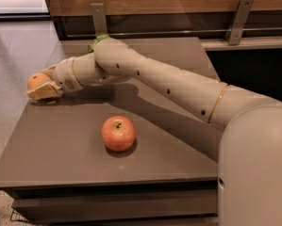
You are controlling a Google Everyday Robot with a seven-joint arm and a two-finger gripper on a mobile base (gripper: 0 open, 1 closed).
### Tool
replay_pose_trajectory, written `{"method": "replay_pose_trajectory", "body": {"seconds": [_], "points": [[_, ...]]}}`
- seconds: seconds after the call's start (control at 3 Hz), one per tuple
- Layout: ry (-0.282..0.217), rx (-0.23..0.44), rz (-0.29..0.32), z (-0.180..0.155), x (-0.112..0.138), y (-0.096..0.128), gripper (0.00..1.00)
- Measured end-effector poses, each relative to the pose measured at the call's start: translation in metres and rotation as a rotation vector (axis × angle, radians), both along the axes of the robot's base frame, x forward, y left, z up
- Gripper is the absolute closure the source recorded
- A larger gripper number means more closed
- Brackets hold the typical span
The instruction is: Pick orange
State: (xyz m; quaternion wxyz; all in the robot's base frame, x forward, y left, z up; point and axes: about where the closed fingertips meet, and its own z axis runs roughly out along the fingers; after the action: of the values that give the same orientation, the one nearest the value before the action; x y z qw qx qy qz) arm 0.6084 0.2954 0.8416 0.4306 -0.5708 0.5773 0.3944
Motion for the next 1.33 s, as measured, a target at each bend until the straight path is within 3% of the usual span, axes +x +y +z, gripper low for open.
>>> {"method": "replay_pose_trajectory", "body": {"seconds": [0.67,1.0,1.33], "points": [[0.002,0.000,0.008,-0.001,-0.003,0.004,0.94],[-0.020,0.004,0.025,0.011,-0.004,0.005,1.00],[-0.068,0.011,0.050,0.046,-0.007,0.001,1.00]]}}
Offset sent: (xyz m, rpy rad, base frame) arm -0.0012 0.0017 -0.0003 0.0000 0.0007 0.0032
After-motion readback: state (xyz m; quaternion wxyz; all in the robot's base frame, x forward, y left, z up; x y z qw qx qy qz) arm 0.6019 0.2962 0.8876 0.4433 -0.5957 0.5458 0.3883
